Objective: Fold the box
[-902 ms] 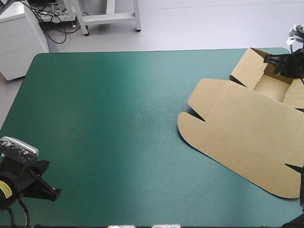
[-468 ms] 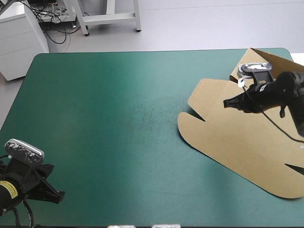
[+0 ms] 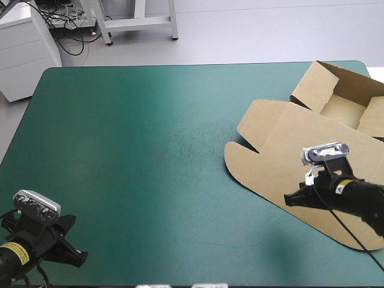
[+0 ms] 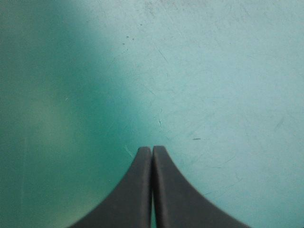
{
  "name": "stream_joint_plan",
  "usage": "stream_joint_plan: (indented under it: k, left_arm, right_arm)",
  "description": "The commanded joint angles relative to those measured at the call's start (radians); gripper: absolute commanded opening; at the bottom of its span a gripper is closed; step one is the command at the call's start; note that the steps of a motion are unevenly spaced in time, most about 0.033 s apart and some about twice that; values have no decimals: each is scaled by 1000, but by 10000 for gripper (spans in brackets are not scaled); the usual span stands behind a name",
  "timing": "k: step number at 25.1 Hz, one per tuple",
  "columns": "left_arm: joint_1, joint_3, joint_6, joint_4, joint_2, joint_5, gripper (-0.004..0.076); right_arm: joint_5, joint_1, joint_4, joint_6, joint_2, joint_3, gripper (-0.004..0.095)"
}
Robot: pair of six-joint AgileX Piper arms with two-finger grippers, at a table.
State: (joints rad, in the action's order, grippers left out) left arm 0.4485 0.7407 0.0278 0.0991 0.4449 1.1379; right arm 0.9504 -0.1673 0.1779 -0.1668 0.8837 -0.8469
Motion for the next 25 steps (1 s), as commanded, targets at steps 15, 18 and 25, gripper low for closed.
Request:
stream_joint_plan:
  k: [15,18,25]
  left_arm:
    - [3,-157,-1,-17,-210,-60,-32]
    - [3,-194,-1,-54,-210,-63,-32]
    - [3,-241,-1,-69,-210,-76,-32]
  right_arm:
    - [-76,-3,2,-62,-394,269,-22]
    - [-101,-3,2,-74,-454,335,-22]
    - [-111,-3,8,-95,-519,347,-22]
